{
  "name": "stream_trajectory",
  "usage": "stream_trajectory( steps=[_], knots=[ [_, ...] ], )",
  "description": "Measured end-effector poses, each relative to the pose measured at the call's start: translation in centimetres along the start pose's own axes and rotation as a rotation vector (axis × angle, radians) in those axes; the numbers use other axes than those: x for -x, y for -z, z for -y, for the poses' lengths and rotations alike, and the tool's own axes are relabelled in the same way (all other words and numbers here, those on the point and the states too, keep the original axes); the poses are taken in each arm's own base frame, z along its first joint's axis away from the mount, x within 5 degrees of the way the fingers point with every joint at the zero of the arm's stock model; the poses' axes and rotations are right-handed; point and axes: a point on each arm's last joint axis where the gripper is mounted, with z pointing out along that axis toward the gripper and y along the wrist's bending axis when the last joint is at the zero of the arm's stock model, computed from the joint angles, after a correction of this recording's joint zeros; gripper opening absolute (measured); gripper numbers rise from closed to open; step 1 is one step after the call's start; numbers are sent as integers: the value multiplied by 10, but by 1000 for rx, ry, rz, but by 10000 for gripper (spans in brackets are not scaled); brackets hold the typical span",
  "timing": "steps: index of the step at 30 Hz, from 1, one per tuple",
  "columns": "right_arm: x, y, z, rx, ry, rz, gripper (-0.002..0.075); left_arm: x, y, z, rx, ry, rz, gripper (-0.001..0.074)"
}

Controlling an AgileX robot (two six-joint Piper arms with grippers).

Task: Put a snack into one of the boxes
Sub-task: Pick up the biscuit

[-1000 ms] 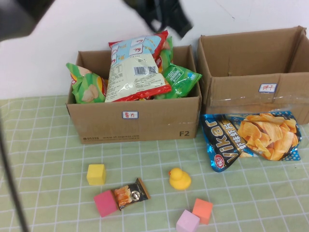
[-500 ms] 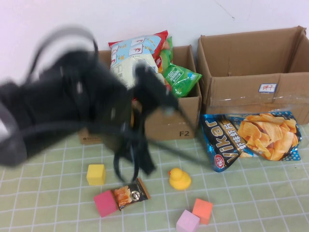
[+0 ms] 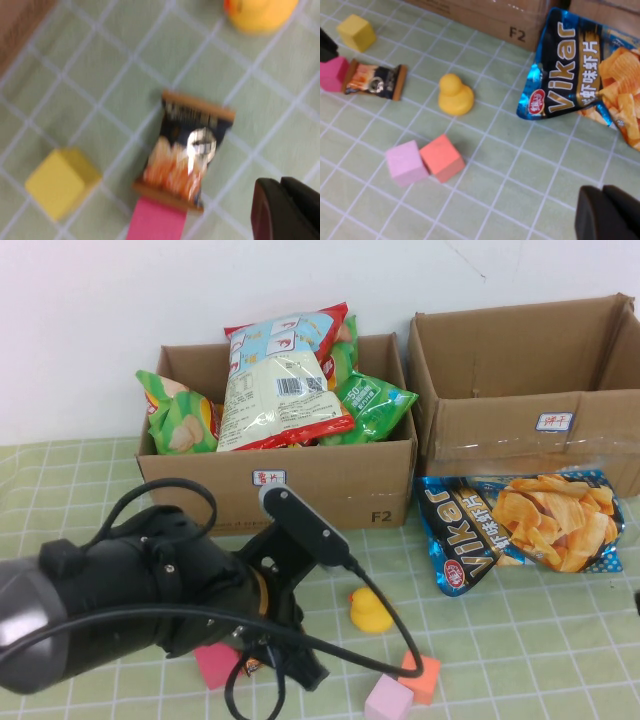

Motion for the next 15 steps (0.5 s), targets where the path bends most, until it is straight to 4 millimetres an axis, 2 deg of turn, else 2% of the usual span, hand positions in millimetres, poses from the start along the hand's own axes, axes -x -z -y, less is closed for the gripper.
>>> stream_trajectory(
  steps=[5,7,9,12,15],
  knots=[
    [17,-29,18,10,-34,-76,-2,4,-9,2,-7,-8,33,5],
    [18,-41,24,15,-50,-112,-2,3,-15,2,0,-27,23,46],
    [14,-53,28,21,-67,-153,-2,2,-22,1,7,-40,6,145],
    [9,-67,33,21,-88,-197,-2,-1,-36,-4,14,-20,-35,363],
    [5,-74,37,7,-94,-214,-2,0,-51,-16,36,12,-105,530]
  ],
)
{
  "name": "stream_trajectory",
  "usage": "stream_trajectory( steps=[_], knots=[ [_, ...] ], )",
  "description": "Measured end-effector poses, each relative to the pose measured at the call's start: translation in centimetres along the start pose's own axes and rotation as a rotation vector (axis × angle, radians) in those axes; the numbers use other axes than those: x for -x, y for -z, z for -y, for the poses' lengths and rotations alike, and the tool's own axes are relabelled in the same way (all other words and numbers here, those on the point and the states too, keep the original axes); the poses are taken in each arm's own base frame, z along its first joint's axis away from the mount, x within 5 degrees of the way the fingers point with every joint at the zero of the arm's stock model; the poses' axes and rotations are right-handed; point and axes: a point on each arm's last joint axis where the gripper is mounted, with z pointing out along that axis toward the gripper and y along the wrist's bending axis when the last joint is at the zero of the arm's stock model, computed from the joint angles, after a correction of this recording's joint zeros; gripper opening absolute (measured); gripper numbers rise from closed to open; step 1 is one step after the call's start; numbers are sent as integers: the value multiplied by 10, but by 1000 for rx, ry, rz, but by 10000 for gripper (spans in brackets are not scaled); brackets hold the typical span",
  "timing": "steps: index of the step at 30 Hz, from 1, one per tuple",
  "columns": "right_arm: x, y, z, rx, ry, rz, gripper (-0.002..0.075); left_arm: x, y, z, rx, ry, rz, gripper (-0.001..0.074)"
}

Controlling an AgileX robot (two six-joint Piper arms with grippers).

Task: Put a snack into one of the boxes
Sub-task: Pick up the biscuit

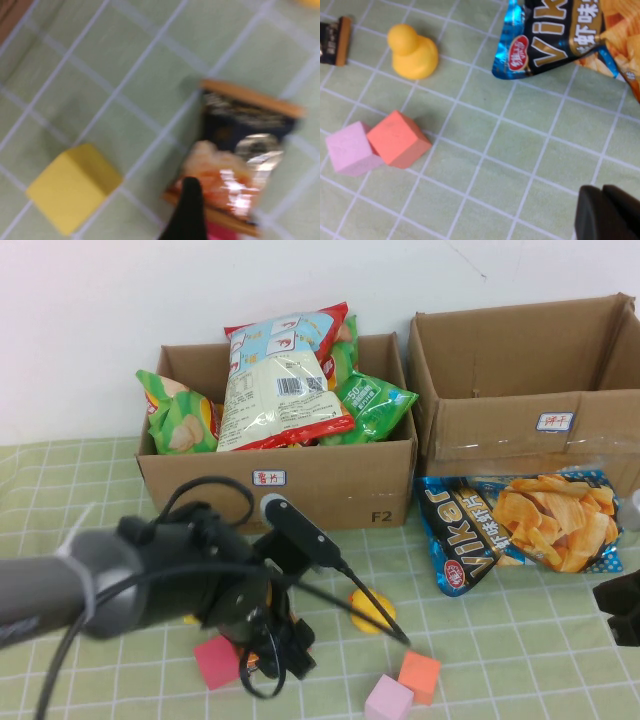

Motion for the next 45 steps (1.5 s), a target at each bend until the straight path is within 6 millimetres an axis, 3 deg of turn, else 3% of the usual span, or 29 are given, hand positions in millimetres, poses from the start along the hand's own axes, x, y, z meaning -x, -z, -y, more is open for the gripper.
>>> stream_trajectory(
  steps=[5,14,31,34,38,45],
  knots=[
    [-1,-5,3,-10,-6,-10,-2,12,-23,-15,45,-13,-111,596],
    [0,-5,3,-17,-7,-3,-2,29,-53,-12,-18,-81,-272,520],
    [0,-5,3,-9,-12,-6,-2,26,-58,-8,-74,-166,-327,487],
    [0,-5,2,-3,-18,-6,-2,25,-62,-7,-72,-170,-322,440],
    [0,-5,2,1,-26,-4,-2,25,-65,-8,-64,-182,-326,323],
    [0,-5,1,7,-37,-1,-2,26,-61,-7,-73,-167,-327,323]
  ],
)
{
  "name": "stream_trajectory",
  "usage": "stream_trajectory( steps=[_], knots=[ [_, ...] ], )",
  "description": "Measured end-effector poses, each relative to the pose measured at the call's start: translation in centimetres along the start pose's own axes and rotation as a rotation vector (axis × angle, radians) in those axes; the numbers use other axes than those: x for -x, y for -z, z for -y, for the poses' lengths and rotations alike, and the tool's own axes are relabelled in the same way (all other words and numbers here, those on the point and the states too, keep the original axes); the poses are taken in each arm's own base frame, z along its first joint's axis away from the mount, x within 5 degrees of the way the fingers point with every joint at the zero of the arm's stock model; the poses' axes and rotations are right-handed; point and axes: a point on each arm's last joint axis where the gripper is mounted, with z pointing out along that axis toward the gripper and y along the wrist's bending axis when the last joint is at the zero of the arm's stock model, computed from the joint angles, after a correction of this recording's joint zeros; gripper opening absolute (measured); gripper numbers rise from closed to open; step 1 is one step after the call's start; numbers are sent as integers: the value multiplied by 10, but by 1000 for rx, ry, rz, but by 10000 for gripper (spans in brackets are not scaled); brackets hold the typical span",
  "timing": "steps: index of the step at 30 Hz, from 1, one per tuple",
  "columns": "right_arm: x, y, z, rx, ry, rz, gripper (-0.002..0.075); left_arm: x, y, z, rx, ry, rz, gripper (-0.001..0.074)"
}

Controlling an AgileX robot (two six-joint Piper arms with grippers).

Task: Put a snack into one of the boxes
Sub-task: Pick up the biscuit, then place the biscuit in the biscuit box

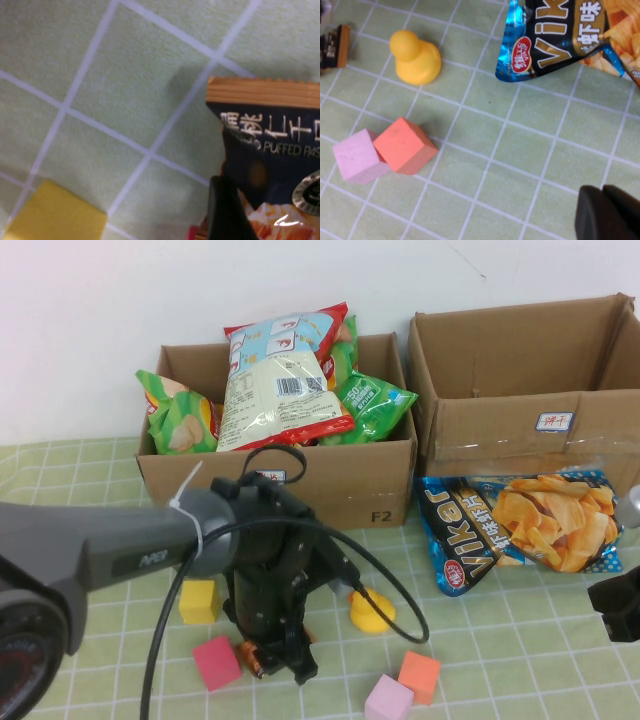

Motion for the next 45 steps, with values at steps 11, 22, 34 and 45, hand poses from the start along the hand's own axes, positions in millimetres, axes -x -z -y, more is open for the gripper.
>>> stream_trajectory(
  steps=[11,22,34,45],
  knots=[
    [0,-1,0,1,-6,-1,-2,51,119,-12,-96,53,334,323],
    [0,-2,1,-8,-7,2,-2,116,217,-29,-71,40,923,323],
    [1,-2,2,-14,-7,7,-2,173,167,-47,16,189,1242,323],
    [1,-5,3,-11,-25,5,-2,175,138,-41,-32,159,1079,599]
  ],
)
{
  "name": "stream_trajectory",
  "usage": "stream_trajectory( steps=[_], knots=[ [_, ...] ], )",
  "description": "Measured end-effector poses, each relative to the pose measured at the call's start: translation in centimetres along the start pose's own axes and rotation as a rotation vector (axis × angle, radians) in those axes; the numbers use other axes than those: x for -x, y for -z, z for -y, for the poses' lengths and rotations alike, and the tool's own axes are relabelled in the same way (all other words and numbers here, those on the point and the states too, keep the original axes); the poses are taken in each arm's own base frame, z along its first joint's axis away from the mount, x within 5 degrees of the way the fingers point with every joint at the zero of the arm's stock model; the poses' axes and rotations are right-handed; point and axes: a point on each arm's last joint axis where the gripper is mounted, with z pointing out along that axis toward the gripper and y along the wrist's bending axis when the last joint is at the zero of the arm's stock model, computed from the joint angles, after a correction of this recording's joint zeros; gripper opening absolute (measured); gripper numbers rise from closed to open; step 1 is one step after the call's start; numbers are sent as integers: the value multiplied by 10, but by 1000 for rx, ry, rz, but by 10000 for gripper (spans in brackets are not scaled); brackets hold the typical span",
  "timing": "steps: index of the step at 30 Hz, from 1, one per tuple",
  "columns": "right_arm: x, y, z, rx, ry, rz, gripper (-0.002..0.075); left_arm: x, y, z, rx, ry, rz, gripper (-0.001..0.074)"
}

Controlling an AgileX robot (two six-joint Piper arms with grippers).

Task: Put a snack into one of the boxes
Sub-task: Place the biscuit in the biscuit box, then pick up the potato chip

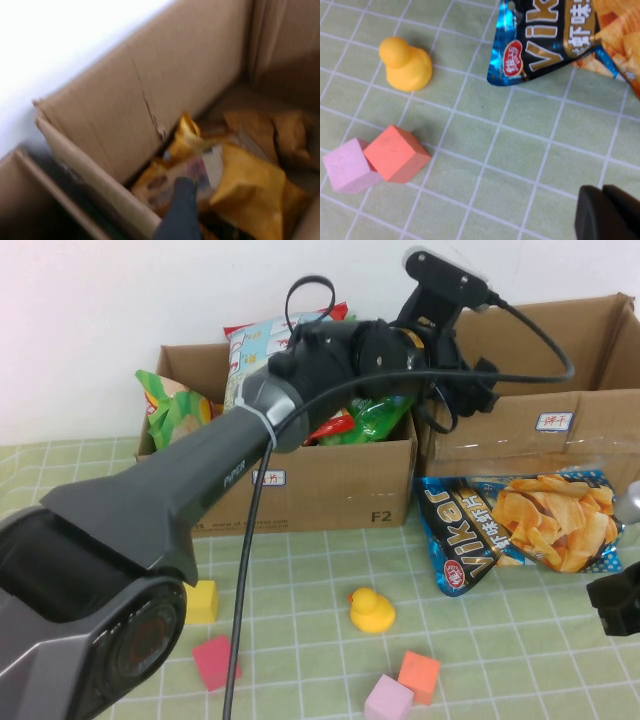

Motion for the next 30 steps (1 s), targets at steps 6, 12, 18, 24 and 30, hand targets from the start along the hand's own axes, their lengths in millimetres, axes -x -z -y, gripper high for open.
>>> stream_trajectory(
  steps=[6,12,18,24,30],
  knots=[
    [-2,-8,2,3,-18,-24,-2,21,26,6,-65,-54,-161,313],
    [-4,-14,4,10,8,-39,44,52,82,7,-62,-124,-323,37],
    [1,-13,-7,128,101,23,391,68,129,-9,150,-150,-421,5],
    [5,-12,-13,185,186,71,524,101,188,-10,231,-149,-319,1],
    [6,-13,-7,116,211,85,536,117,248,0,203,-151,-252,0]
  ],
)
